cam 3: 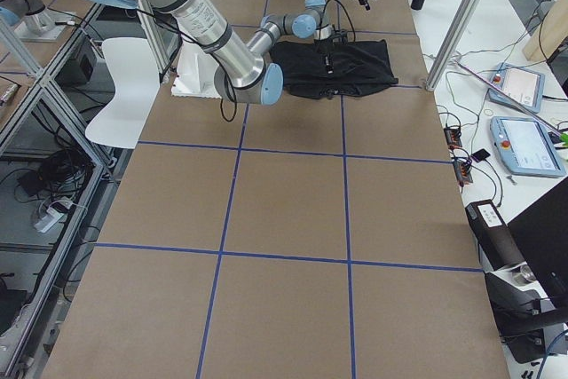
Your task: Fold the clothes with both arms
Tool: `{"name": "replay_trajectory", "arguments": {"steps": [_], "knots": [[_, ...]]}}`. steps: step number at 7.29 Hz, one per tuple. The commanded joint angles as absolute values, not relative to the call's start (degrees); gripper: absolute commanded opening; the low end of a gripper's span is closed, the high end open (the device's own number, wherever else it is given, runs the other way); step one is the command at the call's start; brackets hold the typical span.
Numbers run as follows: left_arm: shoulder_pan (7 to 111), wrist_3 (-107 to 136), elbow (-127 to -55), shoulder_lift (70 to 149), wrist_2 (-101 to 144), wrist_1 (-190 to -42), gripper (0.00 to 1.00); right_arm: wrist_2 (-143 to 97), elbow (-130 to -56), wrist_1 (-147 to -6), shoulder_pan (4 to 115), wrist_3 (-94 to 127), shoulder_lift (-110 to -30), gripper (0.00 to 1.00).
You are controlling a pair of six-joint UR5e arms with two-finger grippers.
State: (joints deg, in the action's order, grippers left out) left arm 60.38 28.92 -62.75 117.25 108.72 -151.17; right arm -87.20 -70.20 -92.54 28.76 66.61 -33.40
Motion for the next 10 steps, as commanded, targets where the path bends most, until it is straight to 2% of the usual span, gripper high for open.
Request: {"name": "replay_trajectory", "arguments": {"steps": [1,3,4,7,10], "knots": [[60.38,28.92,-62.75,117.25,108.72,-151.17,1.0,-87.28,-79.77,-92.55,30.14,64.16,-42.94,0.0],[60.29,28.92,-62.75,117.25,108.72,-151.17,1.0,-86.93,-81.39,-92.46,29.97,64.34,-45.35,0.0],[60.29,28.92,-62.75,117.25,108.72,-151.17,1.0,-87.01,-81.56,-92.2,30.06,64.95,-45.18,0.99],[60.29,28.83,-62.49,117.25,108.72,-151.17,1.0,-91.91,-90.66,-97.43,30.5,66.87,-44.64,1.0],[60.29,28.83,-62.31,117.25,108.72,-151.17,1.0,-89.76,-103.06,-102.66,21.48,79.77,-50.86,1.0]]}}
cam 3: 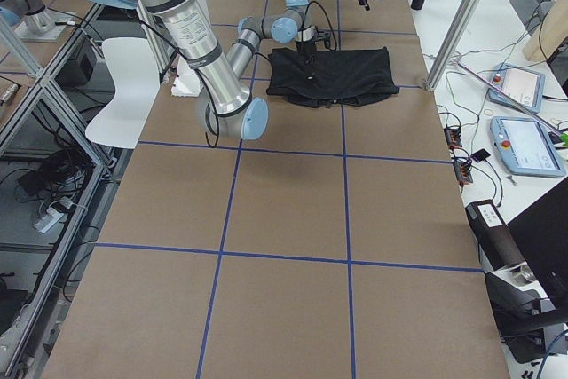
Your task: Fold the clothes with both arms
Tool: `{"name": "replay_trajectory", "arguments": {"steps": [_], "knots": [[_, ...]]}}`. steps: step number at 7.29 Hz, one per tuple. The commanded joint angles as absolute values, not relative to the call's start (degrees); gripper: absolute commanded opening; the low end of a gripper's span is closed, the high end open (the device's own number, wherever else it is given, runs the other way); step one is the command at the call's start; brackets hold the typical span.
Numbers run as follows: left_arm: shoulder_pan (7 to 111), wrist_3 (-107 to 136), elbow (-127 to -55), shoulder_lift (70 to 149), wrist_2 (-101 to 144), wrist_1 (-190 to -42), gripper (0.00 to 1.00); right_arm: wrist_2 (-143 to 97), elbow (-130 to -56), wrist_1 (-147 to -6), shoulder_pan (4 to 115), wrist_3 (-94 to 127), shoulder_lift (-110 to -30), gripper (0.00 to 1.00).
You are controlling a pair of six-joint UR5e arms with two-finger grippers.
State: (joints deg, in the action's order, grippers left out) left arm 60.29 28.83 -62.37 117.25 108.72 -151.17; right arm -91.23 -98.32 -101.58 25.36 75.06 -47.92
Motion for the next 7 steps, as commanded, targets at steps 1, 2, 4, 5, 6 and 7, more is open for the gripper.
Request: {"name": "replay_trajectory", "arguments": {"steps": [1,2,4,5,6,7], "knots": [[60.29,28.83,-62.31,117.25,108.72,-151.17,1.0,-85.39,-103.53,-102.66,17.97,82.07,-51.24,0.94],[60.29,28.83,-62.31,117.25,108.72,-151.17,1.0,-84.3,-103.62,-102.48,16.71,82.18,-51.85,0.7],[60.29,28.83,-62.23,117.25,108.72,-151.17,1.0,-84.29,-103.54,-101.95,15.48,82.18,-53.0,0.54],[60.29,28.83,-62.23,117.25,108.72,-151.17,1.0,-84.29,-103.19,-101.95,14.77,82.18,-53.0,0.54],[60.29,28.83,-62.23,117.25,108.72,-151.17,1.0,-84.29,-103.18,-101.95,14.59,82.18,-53.26,0.49],[60.29,28.83,-62.23,117.25,108.72,-151.17,1.0,-84.29,-103.1,-101.87,14.59,82.18,-53.52,0.41]]}}
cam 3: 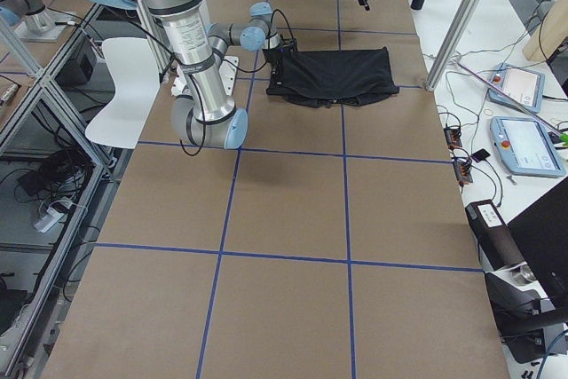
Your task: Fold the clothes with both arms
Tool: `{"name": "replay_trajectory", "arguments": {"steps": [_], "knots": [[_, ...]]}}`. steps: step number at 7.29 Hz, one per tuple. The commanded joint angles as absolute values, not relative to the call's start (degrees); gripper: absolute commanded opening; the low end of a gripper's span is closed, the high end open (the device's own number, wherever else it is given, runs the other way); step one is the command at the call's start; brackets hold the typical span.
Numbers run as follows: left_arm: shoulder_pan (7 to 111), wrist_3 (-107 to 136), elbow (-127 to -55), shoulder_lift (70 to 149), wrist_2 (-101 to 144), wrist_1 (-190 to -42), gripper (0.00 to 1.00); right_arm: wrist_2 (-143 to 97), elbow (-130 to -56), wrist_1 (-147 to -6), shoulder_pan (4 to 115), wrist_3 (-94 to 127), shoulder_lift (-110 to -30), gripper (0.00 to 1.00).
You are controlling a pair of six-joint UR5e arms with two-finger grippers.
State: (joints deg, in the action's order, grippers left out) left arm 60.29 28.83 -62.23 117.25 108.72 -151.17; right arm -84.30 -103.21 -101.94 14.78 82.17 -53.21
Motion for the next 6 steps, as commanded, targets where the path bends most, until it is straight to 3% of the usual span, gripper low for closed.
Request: {"name": "replay_trajectory", "arguments": {"steps": [1,2,3,6], "knots": [[60.29,28.83,-62.31,117.25,108.72,-151.17,1.0,-84.29,-103.44,-101.95,14.59,82.09,-53.87,0.27],[60.29,28.83,-62.23,117.25,108.72,-151.17,1.0,-84.29,-103.97,-101.95,14.76,82.0,-54.4,0.1],[60.29,28.83,-62.23,117.25,108.72,-151.17,1.0,-84.29,-105.02,-101.95,14.77,81.74,-55.54,0.0],[60.29,28.83,-62.23,117.25,108.72,-151.17,1.0,-83.94,-109.94,-102.04,14.94,81.82,-60.54,0.0]]}}
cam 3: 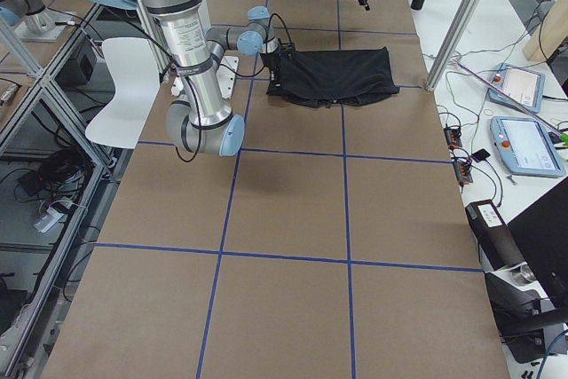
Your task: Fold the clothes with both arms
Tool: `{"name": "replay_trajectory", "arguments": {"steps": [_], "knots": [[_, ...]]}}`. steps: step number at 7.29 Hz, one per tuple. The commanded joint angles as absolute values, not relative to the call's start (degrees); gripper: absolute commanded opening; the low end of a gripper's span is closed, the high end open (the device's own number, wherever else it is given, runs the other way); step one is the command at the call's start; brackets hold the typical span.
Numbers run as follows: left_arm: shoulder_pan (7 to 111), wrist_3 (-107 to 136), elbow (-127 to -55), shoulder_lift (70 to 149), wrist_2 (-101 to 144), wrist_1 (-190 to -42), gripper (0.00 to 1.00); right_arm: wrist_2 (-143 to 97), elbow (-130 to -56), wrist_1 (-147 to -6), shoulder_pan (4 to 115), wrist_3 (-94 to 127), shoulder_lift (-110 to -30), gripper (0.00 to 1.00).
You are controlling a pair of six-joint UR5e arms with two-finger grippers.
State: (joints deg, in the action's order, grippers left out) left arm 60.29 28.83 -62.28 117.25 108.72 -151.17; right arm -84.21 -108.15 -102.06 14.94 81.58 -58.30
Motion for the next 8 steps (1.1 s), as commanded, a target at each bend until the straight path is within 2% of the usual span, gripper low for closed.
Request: {"name": "replay_trajectory", "arguments": {"steps": [1,2,3,4,5,8], "knots": [[60.29,28.83,-62.23,117.25,108.72,-151.17,1.0,-82.37,-109.95,-101.95,13.46,82.09,-61.86,0.0],[60.29,28.83,-62.14,117.25,108.72,-151.17,1.0,-81.31,-110.04,-101.95,13.1,82.09,-62.74,0.0],[60.29,28.83,-62.14,117.25,108.72,-151.17,1.0,-81.21,-109.95,-101.95,12.75,82.18,-62.75,0.07],[60.29,28.83,-62.14,117.25,108.72,-151.17,1.0,-81.04,-110.04,-101.87,12.57,82.18,-62.67,0.74],[60.29,28.83,-62.14,117.25,108.72,-151.17,1.0,-79.82,-110.04,-101.87,12.48,82.18,-61.88,1.0],[60.29,28.92,-62.23,117.25,108.72,-151.17,1.0,-81.46,-108.38,-101.95,22.63,73.87,-56.8,1.0]]}}
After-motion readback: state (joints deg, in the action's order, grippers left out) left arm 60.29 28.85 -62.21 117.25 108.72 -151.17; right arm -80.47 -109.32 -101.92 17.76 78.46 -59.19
